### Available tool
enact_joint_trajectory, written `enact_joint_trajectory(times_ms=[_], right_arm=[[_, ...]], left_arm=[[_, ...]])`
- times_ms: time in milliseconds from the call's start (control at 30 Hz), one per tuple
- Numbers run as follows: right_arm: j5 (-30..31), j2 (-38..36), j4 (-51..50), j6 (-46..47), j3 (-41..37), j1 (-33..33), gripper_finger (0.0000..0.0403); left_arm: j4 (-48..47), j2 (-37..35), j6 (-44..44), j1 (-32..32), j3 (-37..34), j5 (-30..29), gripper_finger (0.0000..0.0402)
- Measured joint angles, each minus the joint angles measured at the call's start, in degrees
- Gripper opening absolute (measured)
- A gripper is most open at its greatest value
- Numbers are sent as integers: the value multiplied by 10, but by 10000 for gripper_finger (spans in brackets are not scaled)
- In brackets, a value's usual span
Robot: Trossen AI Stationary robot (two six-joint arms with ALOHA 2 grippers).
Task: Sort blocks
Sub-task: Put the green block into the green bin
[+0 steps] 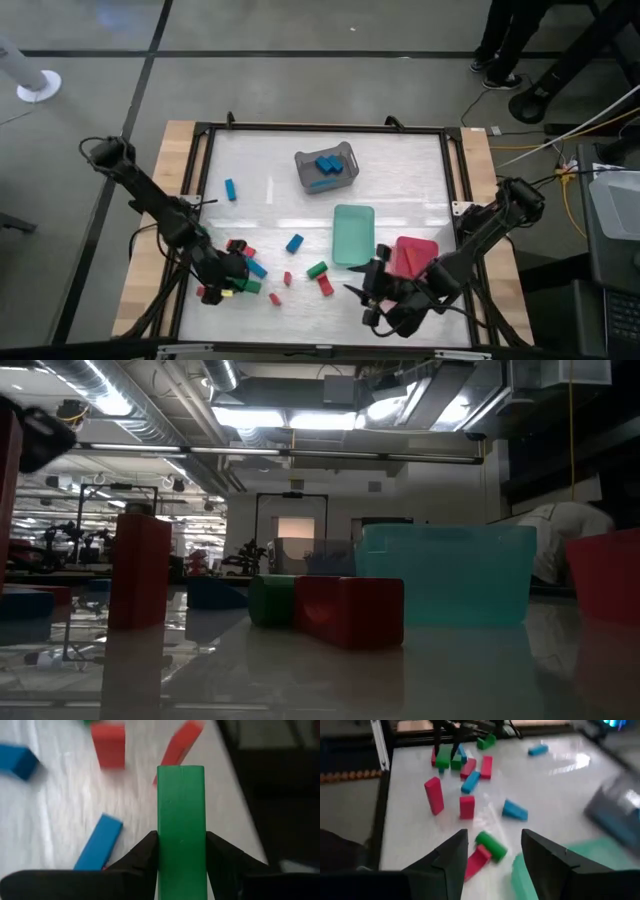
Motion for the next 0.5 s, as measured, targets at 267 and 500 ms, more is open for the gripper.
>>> enact_joint_trajectory(times_ms=[267, 500], right_arm=[[-1, 70, 204, -324, 0, -71, 186], [-119, 112, 407, -548, 0, -144, 186]], left_arm=[[16, -113, 47, 38, 0, -2, 114], [24, -144, 92, 82, 1, -2, 116]])
